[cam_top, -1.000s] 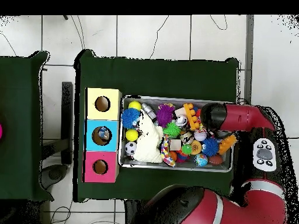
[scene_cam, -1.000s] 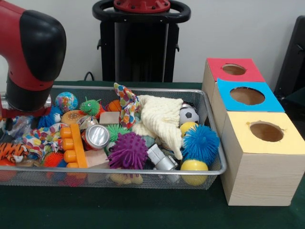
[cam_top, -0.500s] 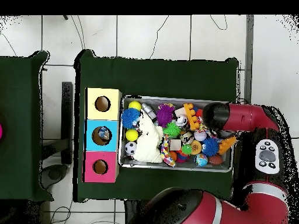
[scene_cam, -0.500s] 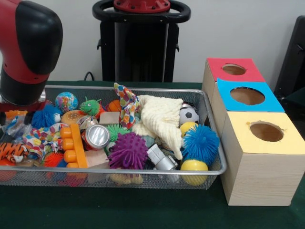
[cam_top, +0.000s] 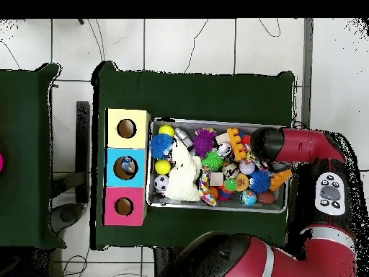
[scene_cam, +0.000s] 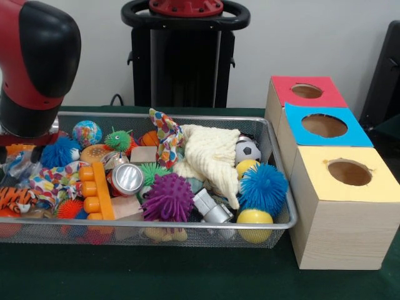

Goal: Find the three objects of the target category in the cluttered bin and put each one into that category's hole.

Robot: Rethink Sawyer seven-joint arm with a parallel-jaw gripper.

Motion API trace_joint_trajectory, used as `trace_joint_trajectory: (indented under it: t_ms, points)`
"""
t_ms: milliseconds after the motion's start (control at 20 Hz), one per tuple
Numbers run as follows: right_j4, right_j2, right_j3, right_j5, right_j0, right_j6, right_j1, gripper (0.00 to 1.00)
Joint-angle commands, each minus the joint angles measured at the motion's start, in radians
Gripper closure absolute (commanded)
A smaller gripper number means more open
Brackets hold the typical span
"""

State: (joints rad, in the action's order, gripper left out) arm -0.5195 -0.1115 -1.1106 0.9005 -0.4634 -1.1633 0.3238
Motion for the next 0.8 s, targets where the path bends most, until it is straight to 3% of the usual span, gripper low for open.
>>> trace_joint_trajectory:
  t_ms: [50, 400, 800]
  points:
    - [0.034, 0.097, -0.017, 0.050, -0.047, 0.021, -0.055, 0.00]
    - [0.056, 0.129, -0.032, 0.009, -0.079, 0.034, -0.071, 0.00]
    - [0.044, 0.116, -0.007, 0.041, -0.087, 0.029, -0.092, 0.00]
